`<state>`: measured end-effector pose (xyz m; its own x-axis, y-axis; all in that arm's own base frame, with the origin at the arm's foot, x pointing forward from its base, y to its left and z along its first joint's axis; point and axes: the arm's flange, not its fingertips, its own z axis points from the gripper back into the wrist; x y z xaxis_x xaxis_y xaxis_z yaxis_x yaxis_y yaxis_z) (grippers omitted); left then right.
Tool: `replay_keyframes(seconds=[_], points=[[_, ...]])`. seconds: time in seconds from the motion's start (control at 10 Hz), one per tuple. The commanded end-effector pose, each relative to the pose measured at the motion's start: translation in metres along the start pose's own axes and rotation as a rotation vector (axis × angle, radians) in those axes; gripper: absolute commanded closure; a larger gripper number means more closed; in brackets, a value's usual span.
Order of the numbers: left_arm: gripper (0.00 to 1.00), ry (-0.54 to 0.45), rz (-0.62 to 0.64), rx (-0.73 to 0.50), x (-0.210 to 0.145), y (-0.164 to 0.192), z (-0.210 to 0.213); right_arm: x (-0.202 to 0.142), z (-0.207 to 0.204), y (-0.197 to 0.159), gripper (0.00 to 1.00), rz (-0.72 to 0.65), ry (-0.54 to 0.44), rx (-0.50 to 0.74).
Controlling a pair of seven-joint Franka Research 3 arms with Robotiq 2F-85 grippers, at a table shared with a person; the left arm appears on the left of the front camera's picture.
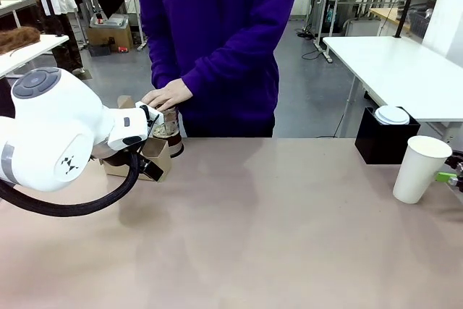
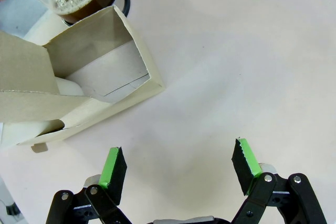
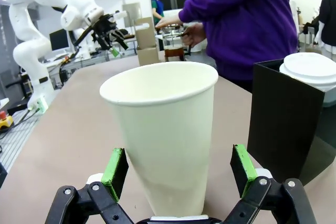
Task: Pour a drink into a cup and package it in a carrier.
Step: Pick up the 600 ml Paper Cup and place it in the middle top area of the table.
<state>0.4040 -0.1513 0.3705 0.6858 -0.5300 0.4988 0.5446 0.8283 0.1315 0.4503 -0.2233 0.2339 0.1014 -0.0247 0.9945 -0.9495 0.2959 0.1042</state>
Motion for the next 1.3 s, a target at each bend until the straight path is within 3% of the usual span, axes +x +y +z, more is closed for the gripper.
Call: replay_keyframes(seconds=[0.0,1.2], points=[[0.00,0.000,0.000,-0.001,0.000,0.000,0.000,-0.006,-0.016,-0.001,0.00,0.033,-0.001,-0.024],[0.00,0.000,0.000,-0.001,0.000,0.000,0.000,-0.011,-0.074,-0.007,0.00,-0.007,0.000,0.033]])
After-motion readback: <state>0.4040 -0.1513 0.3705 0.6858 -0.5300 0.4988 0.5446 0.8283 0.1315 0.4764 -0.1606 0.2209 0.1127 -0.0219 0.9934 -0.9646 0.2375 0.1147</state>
